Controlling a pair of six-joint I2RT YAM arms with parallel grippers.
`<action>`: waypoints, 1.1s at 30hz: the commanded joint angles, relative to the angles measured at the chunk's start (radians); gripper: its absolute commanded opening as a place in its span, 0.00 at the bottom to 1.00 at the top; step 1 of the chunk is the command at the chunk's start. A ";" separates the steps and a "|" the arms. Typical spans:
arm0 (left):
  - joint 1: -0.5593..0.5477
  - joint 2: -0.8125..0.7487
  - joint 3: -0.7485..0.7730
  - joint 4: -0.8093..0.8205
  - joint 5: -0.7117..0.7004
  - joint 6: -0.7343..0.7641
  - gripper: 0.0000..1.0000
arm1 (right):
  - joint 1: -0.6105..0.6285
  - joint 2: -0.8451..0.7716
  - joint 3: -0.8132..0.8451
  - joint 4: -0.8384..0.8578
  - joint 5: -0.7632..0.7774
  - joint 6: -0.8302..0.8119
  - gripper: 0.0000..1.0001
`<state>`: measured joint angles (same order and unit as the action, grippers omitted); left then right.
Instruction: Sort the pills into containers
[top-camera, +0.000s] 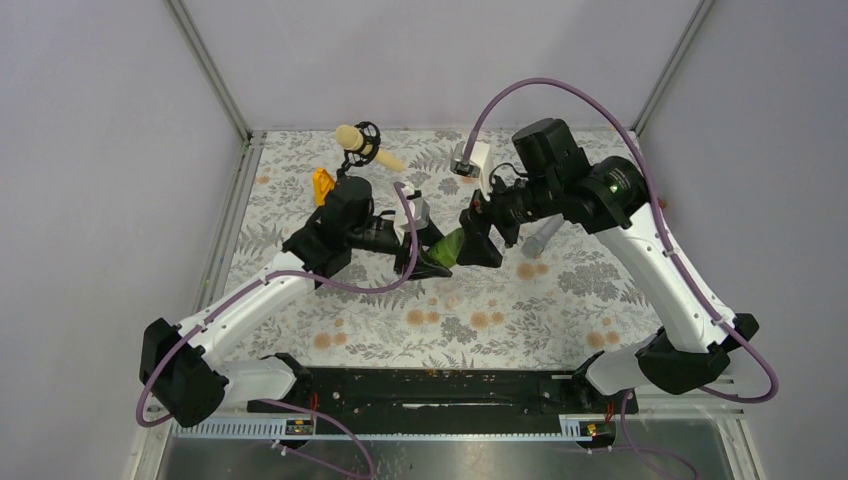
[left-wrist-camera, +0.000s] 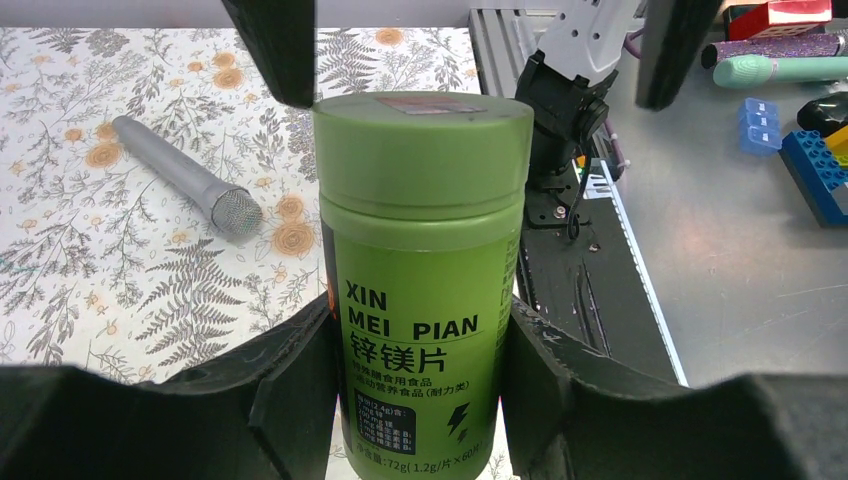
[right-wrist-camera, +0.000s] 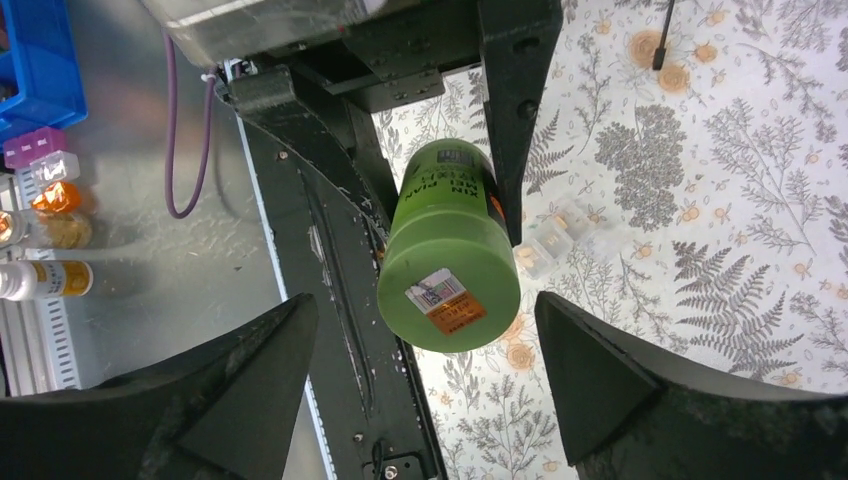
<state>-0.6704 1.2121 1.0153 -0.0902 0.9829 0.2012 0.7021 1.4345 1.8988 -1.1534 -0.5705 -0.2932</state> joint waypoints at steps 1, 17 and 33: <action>-0.002 -0.031 0.045 0.086 0.059 -0.019 0.00 | 0.004 -0.027 -0.036 0.033 -0.038 -0.012 0.80; -0.003 -0.046 0.012 0.157 -0.152 -0.012 0.00 | 0.041 -0.170 -0.376 0.659 0.370 0.616 0.20; -0.001 -0.037 0.012 0.118 -0.179 0.018 0.00 | 0.075 -0.219 -0.337 0.617 0.522 0.634 0.92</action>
<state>-0.6693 1.2053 1.0073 -0.0200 0.7734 0.1925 0.7959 1.2499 1.5211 -0.5785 0.0574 0.4889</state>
